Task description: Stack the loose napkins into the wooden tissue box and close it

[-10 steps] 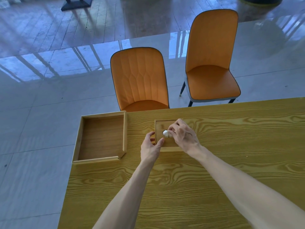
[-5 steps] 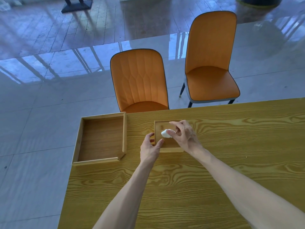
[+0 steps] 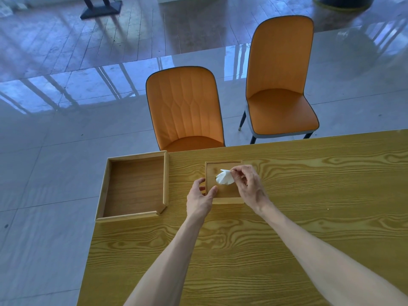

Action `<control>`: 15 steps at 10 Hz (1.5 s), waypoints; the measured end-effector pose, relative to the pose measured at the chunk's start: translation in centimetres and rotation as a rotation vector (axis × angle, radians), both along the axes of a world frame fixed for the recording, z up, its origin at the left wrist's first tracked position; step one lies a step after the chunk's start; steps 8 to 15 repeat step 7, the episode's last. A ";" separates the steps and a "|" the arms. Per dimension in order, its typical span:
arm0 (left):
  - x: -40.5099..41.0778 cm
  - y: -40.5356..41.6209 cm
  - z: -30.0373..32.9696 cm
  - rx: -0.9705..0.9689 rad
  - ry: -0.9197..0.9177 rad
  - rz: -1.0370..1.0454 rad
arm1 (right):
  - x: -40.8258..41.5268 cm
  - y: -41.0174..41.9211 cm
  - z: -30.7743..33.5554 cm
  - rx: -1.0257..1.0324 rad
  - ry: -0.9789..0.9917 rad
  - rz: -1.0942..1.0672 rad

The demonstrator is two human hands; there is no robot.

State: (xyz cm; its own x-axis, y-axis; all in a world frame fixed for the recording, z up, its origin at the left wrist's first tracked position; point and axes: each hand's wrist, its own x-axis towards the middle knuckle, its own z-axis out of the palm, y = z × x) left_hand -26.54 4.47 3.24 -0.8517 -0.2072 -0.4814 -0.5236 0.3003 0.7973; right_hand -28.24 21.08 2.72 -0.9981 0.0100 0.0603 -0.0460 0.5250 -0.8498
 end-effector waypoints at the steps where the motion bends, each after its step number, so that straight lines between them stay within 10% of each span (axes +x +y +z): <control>1: -0.1 0.0 0.0 -0.004 0.001 -0.002 | 0.0 -0.1 0.1 -0.032 -0.014 -0.011; 15: -0.5 -0.9 1.5 -0.144 -0.118 -0.210 | 0.9 0.4 1.9 -0.197 -0.090 -0.241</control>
